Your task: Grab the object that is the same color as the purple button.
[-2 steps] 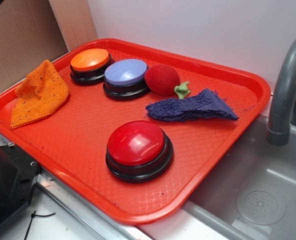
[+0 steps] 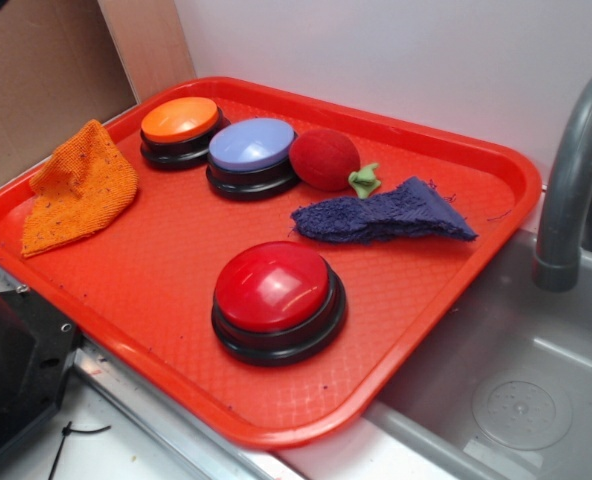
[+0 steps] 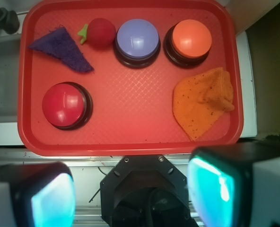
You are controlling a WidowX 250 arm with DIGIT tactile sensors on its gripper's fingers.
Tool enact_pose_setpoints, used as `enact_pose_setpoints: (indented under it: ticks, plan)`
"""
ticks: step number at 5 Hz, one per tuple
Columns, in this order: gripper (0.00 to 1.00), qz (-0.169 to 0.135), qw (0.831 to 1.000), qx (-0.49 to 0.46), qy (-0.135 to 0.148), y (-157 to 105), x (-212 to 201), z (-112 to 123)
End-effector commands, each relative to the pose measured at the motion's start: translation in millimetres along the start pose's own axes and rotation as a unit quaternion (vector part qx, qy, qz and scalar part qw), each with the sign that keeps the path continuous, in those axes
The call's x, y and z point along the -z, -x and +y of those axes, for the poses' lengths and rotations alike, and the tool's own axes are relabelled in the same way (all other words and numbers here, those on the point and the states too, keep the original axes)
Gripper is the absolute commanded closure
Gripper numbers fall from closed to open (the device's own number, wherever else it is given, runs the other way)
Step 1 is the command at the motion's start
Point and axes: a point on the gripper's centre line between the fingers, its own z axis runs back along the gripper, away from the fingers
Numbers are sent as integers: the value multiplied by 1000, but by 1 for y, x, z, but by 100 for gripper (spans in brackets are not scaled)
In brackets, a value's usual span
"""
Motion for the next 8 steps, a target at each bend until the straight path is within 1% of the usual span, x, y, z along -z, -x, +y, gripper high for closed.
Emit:
enact_pose_setpoints:
  ticks: [1, 2, 3, 4, 5, 6, 7, 8]
  plan:
    - [0, -12, 997, 71, -24, -48, 24, -12]
    - [0, -20, 997, 72, -38, -80, 54, -27]
    - [0, -16, 998, 55, -20, -115, 92, -44]
    - [0, -21, 997, 68, 0, -143, 127, -59]
    - [0, -22, 996, 78, 24, -154, 157, -74]
    - [0, -11, 997, 74, 38, -153, 178, -87]
    - [0, 3, 998, 59, 35, -149, 197, -90]
    - [0, 16, 998, 55, 26, -147, 207, -91]
